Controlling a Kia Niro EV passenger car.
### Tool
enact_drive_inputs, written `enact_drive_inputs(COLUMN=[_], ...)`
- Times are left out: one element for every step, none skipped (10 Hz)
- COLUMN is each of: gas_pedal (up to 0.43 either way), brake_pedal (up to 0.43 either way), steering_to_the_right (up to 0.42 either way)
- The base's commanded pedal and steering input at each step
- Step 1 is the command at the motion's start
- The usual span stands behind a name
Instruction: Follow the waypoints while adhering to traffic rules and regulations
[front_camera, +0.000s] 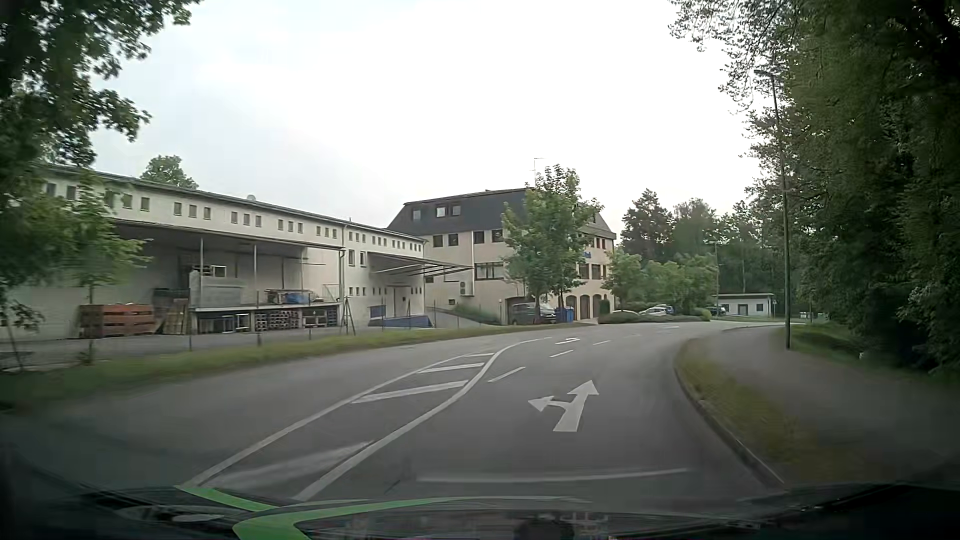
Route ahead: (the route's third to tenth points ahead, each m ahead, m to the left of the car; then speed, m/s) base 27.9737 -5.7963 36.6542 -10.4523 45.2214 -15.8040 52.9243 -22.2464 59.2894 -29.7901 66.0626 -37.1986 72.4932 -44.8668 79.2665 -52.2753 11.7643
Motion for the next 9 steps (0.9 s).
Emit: enact_drive_inputs(gas_pedal=[0.059,0.059,0.059,0.059,0.059,0.059,0.059,0.059,0.059], brake_pedal=[0.000,0.000,0.000,0.000,0.000,0.000,0.000,0.000,0.000], steering_to_the_right=[0.086,0.086,0.086,0.086,0.086,0.084,0.084,0.083,0.081])
